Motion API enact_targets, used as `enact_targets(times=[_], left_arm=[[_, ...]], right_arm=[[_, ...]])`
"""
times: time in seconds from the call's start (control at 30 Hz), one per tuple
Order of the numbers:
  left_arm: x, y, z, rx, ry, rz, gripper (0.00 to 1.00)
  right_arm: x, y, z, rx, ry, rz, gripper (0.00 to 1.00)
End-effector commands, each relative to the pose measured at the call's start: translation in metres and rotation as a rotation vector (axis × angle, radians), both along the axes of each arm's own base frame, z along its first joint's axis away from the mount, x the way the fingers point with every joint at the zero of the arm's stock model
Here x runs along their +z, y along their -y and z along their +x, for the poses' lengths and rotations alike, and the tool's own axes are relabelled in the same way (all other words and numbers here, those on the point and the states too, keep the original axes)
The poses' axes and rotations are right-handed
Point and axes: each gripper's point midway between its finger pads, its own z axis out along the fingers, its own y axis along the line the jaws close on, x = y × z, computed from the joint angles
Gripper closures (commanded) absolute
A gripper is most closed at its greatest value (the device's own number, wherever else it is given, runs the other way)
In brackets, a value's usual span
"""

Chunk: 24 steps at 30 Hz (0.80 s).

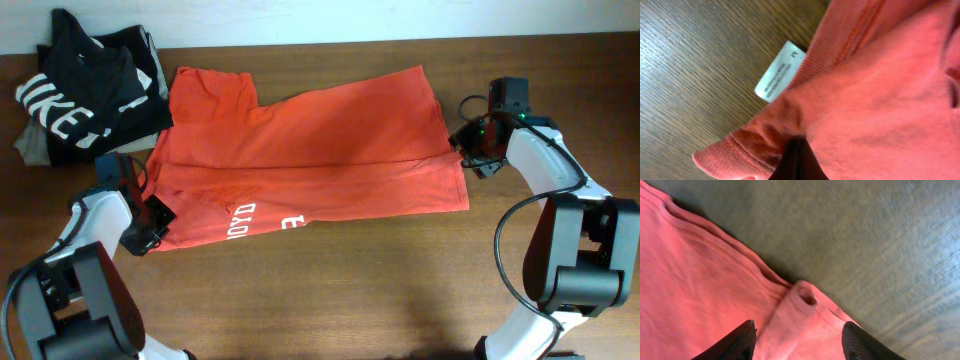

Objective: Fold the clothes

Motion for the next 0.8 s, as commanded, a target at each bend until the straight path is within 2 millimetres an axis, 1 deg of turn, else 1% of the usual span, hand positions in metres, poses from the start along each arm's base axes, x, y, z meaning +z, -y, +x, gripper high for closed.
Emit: enact_targets(times=[0.0,0.1,0.17,0.27,0.3,0.4,0.5,0.6,0.7,0.77], left_arm=[[0.013,0.000,0.008,-0.004,0.042,0.013,0.99],[0.013,0.000,0.008,-0.004,0.043,0.012,0.99],[0.013,0.000,0.008,-0.004,0.043,0.012,0.99],[0.013,-0.001,0.008,-0.004,0.043,0.013,0.98],[0.013,-0.001,0.008,-0.004,0.043,0.013,0.98],[0.013,-0.001,0.008,-0.004,0.043,0.013,0.98],[0.013,-0.001,0.008,-0.004,0.044,0.013,0.98],[0.013,-0.001,0.008,-0.004,0.044,0.013,0.98],[0.013,-0.001,0.008,-0.004,0.045,0.014,0.98],[0.013,-0.001,0.008,-0.004,0.044,0.014,0.98]], right_arm=[[-0.007,-0.003,-0.010,0.000,-0.046,0.016,0.41],[-0.008,-0.010,-0.008,0.009,-0.042,0.017,0.41],[-0.014,-0.020,-0.006,0.026,-0.047,0.020,0.41],[-0.022,-0.038,0.002,0.063,-0.032,0.047,0.41],[-0.023,-0.041,0.002,0.055,-0.033,0.057,0.41],[-0.024,-0.042,0.002,0.056,-0.036,0.066,0.41],[-0.025,-0.049,-0.004,0.045,-0.062,0.103,0.41],[-0.026,-0.048,-0.004,0.038,-0.065,0.097,0.41],[-0.034,-0.044,-0.004,-0.006,-0.080,0.086,0.39],[-0.034,-0.044,-0.003,-0.007,-0.077,0.087,0.39]])
